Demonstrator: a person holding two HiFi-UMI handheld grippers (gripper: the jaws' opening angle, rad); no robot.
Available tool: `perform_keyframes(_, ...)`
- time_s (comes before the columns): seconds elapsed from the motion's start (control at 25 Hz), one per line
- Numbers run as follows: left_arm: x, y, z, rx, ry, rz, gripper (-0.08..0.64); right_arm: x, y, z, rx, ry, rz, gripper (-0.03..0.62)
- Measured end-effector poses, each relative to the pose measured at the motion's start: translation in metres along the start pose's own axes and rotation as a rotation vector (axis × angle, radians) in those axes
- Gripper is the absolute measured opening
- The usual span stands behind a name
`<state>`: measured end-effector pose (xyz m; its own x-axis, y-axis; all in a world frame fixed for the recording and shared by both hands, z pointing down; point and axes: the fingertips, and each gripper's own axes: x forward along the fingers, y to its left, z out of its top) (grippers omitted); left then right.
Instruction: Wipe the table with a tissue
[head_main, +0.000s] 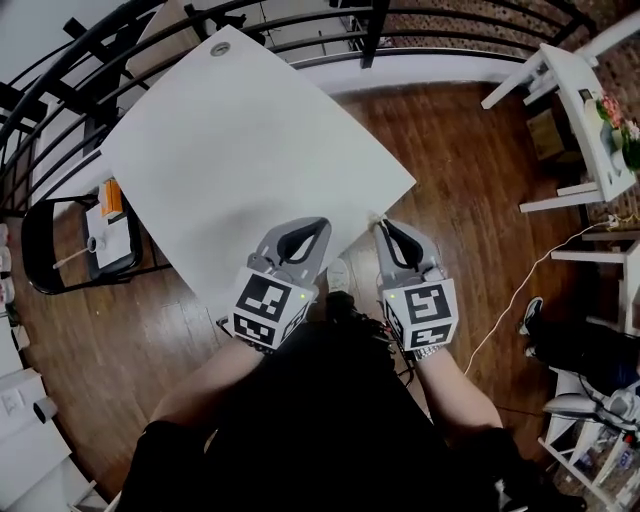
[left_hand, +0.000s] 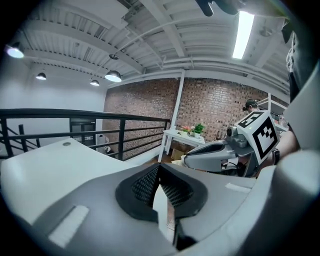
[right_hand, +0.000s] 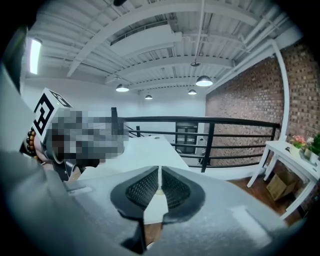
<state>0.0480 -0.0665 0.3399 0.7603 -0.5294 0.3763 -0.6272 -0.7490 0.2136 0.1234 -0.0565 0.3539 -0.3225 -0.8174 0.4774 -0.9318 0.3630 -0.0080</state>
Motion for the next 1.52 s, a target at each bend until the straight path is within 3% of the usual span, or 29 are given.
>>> perform_keyframes(0.64, -0.072, -0.019, 0.007, 0.065, -0.084, -0.049, 0.012, -0.052, 0.072, 0.023, -0.025, -0.091, -0.053, 0.009)
perform_keyframes(1.52, -0.112, -0.032, 0.004, 0.104, -0.118, -0.095, 0.012, -0.084, 0.109, 0.029, -0.036, -0.149, -0.122, 0.008)
